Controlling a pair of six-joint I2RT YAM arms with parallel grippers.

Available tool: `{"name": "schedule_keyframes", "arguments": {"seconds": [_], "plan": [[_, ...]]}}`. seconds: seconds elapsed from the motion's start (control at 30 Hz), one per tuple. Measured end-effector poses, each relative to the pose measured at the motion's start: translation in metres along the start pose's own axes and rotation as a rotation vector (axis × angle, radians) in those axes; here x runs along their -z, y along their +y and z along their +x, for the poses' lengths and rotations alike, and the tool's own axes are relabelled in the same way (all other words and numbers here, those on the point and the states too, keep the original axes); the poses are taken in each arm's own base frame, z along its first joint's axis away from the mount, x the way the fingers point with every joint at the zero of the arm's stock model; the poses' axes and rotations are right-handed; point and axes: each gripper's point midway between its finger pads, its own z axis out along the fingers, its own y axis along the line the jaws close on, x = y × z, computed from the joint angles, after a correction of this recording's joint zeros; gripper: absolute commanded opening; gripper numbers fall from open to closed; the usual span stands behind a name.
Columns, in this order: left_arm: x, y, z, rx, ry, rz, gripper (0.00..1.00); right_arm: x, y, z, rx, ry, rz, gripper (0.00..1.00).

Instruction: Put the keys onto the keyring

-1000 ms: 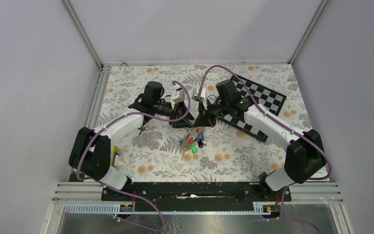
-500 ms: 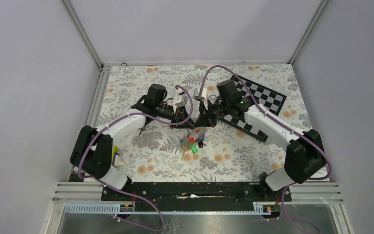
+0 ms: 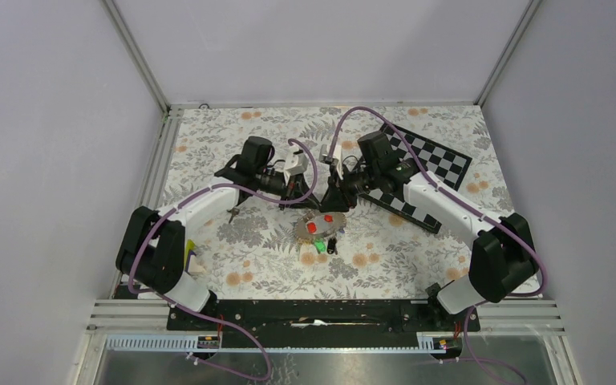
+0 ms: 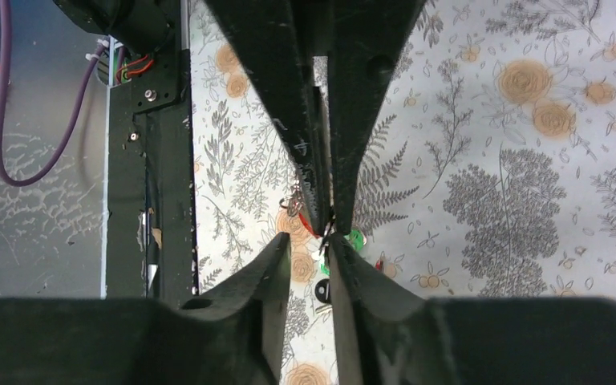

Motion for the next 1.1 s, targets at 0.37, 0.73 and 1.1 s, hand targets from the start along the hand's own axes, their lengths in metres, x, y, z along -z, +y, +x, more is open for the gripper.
{"name": "schedule_keyframes", "arguments": {"seconds": [0.37, 0.73, 1.1], "plan": [[0.022, 0.005, -0.005, 0.064, -0.022, -0.034, 0.00, 0.042, -0.019, -0.007, 0.039, -0.063, 0.178, 0.71], [0.029, -0.008, -0.035, 0.078, -0.062, -0.063, 0.00, 0.046, -0.010, 0.025, 0.022, -0.041, 0.177, 0.69], [0.022, 0.021, -0.037, 0.415, -0.038, -0.307, 0.00, 0.022, 0.018, 0.015, 0.103, -0.014, 0.096, 0.65]]}}
